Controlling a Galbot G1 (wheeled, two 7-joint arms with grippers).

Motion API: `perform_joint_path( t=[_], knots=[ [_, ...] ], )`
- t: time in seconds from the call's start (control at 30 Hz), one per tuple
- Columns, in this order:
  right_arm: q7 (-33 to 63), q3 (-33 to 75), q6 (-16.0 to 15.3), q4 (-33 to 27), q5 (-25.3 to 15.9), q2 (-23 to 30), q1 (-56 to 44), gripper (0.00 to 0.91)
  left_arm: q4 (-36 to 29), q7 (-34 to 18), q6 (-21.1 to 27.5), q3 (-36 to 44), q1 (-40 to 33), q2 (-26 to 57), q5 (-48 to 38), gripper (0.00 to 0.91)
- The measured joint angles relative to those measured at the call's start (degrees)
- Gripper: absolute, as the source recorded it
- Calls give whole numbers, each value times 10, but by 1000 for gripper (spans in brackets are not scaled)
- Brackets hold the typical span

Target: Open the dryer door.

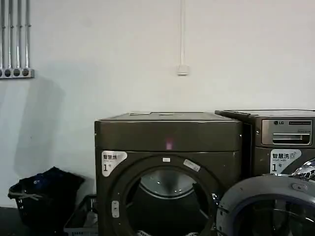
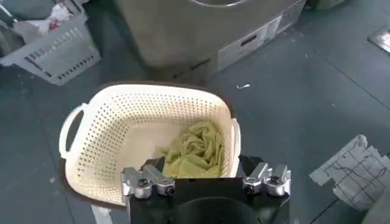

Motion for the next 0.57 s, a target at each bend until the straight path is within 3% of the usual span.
perform_joint_path(
  t=[0.57],
  knots=[
    [-1, -6, 1, 5, -2, 0, 5, 907, -8, -6, 8, 3, 5, 2, 6, 907]
  ],
)
